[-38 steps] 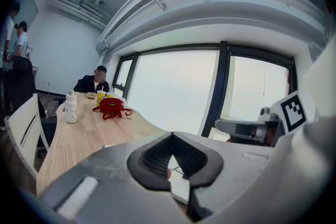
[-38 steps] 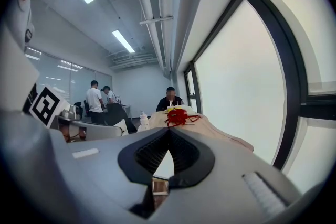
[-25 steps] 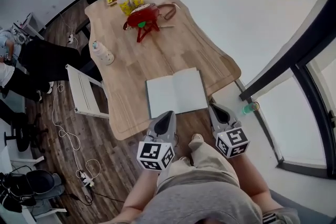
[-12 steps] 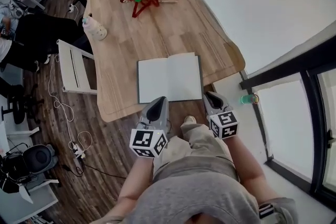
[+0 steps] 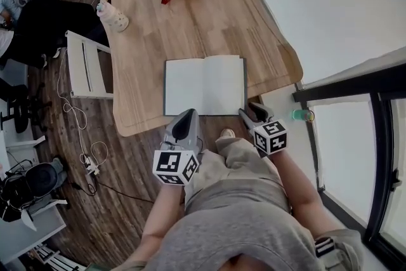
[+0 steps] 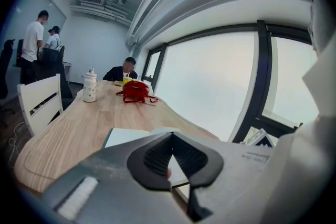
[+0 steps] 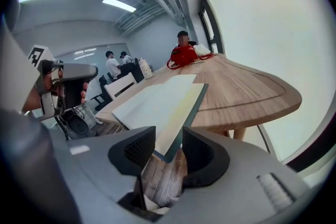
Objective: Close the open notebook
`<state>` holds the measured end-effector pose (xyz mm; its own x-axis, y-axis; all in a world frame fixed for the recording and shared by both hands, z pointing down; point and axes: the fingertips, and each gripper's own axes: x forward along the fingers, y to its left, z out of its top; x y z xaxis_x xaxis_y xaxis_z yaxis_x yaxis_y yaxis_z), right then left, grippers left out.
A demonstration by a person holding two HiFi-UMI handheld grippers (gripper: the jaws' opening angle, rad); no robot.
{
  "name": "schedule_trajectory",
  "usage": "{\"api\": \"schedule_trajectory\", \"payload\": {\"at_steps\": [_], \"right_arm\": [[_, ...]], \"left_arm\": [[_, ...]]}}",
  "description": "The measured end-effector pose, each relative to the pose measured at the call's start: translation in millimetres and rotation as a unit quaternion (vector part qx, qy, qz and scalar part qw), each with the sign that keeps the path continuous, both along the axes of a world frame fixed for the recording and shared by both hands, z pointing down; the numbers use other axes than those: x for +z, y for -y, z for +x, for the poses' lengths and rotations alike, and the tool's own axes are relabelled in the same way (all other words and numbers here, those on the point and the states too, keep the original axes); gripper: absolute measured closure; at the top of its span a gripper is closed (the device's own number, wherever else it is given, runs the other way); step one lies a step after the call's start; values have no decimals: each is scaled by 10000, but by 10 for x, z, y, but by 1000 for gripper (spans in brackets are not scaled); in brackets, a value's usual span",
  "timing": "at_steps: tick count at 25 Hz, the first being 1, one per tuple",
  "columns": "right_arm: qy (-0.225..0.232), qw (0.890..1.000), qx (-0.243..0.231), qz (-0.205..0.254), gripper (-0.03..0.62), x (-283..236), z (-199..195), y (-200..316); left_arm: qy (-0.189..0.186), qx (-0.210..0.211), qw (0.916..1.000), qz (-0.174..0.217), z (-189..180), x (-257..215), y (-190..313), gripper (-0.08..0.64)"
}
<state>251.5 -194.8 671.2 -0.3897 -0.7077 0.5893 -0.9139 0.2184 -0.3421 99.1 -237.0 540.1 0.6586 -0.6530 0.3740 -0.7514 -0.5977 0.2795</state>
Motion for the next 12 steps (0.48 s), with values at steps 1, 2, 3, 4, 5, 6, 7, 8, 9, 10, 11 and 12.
{"api": "schedule_trajectory", "payload": {"at_steps": [1, 2, 3, 4, 5, 6, 7, 8, 9, 10, 11, 12], "right_arm": [[63, 9999, -45, -69, 426, 36, -9, -5], [133, 9998, -86, -135, 418, 69, -18, -11], [202, 9995, -120, -195, 414, 101, -26, -19], [264, 9992, -149, -249, 410, 132, -31, -26], [323, 9989, -171, -296, 402, 160, -35, -33], [385, 9985, -187, -339, 394, 187, -38, -41], [456, 9981, -198, -374, 391, 210, -40, -48], [537, 9975, -204, -402, 390, 226, -41, -52], [619, 9970, -211, -421, 390, 235, -43, -54], [693, 9964, -225, -432, 391, 237, -46, -54], [749, 9959, -250, -436, 397, 235, -52, -55], [782, 9956, -285, -436, 404, 231, -61, -57]], "left_arm": [[13, -2, 10000, -8, 6, 11, 10, 560], [26, -1, 10000, -15, 12, 19, 17, 560], [38, 5, 10000, -20, 21, 26, 22, 560], [49, 11, 10000, -24, 31, 28, 28, 560], [57, 17, 10000, -26, 41, 28, 34, 560], [63, 22, 10000, -27, 51, 24, 40, 560], [68, 28, 10000, -24, 59, 18, 44, 560], [72, 35, 10000, -12, 67, 9, 48, 560], [76, 38, 10000, 5, 73, -1, 53, 560], [79, 36, 10000, 23, 77, -12, 58, 560], [81, 27, 10000, 37, 78, -20, 62, 560], [84, 11, 10000, 46, 76, -25, 64, 560]]}}
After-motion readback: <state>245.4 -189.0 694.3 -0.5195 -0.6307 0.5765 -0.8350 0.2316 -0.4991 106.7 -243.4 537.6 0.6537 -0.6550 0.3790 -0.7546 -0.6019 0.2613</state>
